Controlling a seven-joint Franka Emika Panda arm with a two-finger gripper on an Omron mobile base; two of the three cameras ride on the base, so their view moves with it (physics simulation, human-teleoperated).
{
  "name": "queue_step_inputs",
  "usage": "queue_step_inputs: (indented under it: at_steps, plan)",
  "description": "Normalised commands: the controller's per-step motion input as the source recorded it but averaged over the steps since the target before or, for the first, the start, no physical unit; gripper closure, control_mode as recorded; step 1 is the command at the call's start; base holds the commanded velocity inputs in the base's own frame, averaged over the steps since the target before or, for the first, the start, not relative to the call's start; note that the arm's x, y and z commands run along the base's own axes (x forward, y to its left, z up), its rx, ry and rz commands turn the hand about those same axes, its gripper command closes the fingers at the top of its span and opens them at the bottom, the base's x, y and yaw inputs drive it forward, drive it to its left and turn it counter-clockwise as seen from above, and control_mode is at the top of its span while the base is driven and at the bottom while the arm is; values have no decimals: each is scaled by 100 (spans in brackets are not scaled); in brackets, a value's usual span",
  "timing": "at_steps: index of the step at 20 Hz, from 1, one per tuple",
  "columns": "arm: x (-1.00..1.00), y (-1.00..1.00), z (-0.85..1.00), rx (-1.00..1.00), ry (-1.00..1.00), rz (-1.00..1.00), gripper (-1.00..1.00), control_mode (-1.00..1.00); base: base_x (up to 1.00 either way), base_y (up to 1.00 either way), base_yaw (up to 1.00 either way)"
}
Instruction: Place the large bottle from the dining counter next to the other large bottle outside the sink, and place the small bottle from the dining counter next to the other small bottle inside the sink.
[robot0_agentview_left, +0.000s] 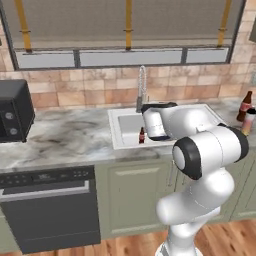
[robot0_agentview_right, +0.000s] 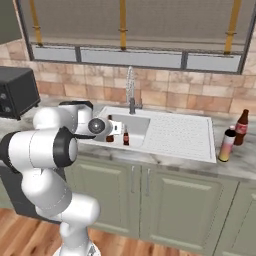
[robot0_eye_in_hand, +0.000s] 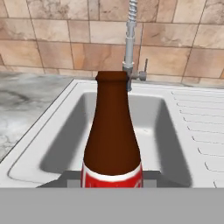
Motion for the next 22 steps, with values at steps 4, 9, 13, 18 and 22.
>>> queue_step_inputs:
  at_steps: [4,9,13,18,22]
  plan:
    - [0,0,0,0,0,0,100,100,10,-53,6]
    - [0,0,0,0,0,0,100,100,20,-19,4]
    - [0,0,0,0,0,0,100,100,26,0,0]
    - [0,0,0,0,0,0,100,100,52,0,0]
    - [0,0,0,0,0,0,100,100,49,0,0]
